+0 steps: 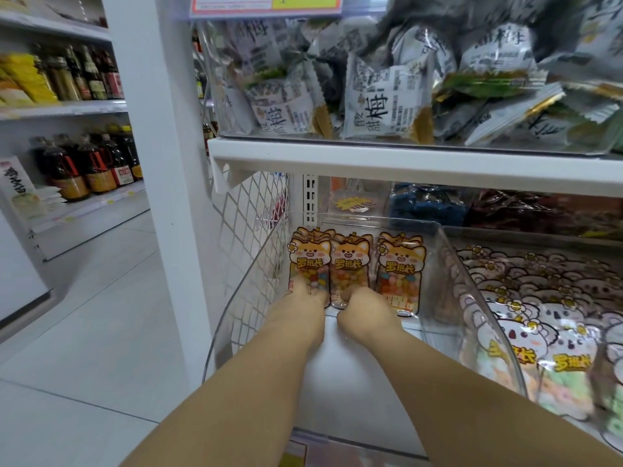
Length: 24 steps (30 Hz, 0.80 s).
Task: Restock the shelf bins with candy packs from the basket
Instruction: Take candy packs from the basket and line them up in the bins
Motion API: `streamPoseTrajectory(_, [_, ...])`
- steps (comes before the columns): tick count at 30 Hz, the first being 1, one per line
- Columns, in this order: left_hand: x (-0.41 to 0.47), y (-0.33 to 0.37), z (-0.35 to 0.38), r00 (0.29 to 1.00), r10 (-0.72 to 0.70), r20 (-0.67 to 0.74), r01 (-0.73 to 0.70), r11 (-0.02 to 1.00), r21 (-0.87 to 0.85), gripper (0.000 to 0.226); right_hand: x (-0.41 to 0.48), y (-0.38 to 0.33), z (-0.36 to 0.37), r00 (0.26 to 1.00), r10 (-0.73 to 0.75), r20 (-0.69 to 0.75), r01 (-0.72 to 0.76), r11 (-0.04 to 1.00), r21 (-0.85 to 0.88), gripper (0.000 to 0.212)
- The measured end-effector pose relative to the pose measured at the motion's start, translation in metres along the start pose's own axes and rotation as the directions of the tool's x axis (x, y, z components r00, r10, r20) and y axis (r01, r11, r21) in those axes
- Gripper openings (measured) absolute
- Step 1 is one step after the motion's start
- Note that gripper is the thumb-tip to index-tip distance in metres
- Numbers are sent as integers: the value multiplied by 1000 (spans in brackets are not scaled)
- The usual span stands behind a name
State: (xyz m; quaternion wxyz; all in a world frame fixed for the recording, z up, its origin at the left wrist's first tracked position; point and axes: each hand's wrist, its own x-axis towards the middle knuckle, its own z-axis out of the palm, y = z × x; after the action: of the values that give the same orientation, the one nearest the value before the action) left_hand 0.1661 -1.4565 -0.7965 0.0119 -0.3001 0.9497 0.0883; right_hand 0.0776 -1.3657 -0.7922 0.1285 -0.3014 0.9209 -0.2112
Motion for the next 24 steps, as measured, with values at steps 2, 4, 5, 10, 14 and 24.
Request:
streamPoseTrajectory(2, [-1, -1, 0, 999, -13, 34, 12, 1000, 10, 63, 1, 0, 2, 999, -14, 36, 14, 1000, 3, 41])
streamPoseTrajectory(4, [-1, 0, 0, 998, -25, 53, 24, 1000, 10, 68, 2, 0, 4, 997, -19, 68, 18, 1000, 20, 41])
streamPoseTrajectory(5, [-2, 0, 0, 998, -25, 54, 24, 1000, 6, 68, 2, 0, 5, 999, -10, 52, 8, 999, 39, 38])
streamPoseTrajectory(10, [-2, 1, -2, 999, -28, 39, 28, 999, -21, 58, 5, 4, -10, 960, 115, -255, -46, 964, 261, 34])
streamPoseTrajectory(14, [1, 0, -1, 999, -22, 32, 23, 1000, -19, 56, 11, 3, -8, 963, 66, -261, 31, 936, 350, 34])
streamPoseTrajectory(24, [2, -3, 3, 1000, -2, 17, 2, 1000, -27, 59, 11, 4, -8, 974, 141, -178, -53, 903, 426, 24])
